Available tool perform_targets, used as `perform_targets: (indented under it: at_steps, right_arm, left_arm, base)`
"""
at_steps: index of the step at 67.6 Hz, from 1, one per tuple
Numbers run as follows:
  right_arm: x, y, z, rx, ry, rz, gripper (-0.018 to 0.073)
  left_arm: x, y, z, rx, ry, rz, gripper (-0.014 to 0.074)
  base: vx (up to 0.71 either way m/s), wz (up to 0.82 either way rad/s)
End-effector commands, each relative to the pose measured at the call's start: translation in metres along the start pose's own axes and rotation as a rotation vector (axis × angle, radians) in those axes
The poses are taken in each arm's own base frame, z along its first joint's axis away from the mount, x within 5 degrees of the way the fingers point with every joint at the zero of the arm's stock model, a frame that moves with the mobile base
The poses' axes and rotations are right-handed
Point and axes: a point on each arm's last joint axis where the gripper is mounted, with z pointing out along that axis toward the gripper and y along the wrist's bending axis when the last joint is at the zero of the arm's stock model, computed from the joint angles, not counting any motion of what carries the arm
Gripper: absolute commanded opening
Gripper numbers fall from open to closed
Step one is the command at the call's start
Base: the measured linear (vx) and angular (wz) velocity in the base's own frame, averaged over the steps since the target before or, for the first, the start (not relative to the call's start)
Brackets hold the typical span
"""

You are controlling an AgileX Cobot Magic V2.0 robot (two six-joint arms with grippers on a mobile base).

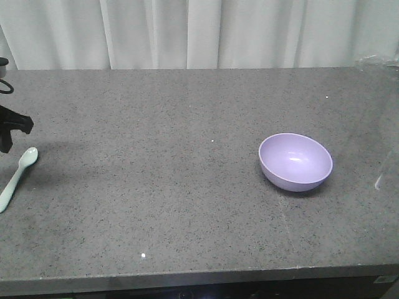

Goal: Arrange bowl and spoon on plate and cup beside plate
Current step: 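Lower the left gripper over the pale green spoon handle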

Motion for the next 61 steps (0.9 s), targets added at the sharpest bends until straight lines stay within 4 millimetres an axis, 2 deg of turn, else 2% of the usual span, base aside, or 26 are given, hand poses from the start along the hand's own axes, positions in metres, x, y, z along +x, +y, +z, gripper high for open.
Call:
perform_targets:
  at_steps: [1, 21, 31, 61]
  right_arm:
    - [-0.017, 0.002, -0.002, -0.014, -0.094, -0.019, 0.0557]
    - [-0.016, 0.002, -0.002, -0.014, -0.093, -0.018, 0.0557]
    - [-0.016, 0.002, -0.002, -0.014, -0.093, -0.016, 0.0557]
    - [-0.016, 0.002, -0.002, -0.014, -0.092, -0.017, 0.0557]
  left_arm:
    - [-0.003, 0.003, -0.009, 0.006, -0.031, -0.006, 0.0301]
    - [-0.006, 0.020, 0.016, 0.047, 0.027, -0.067, 0.0301]
    - [-0.009, 0.016, 0.023, 0.096, 0.035, -0.059, 0.0301]
    - [-0.013, 0.016, 0.047, 0.092, 0.081, -0.056, 0.0301]
  base:
    - [0.00, 0.00]
    - [0.00, 0.00]
    - [0.00, 0.00]
    - [0.00, 0.00]
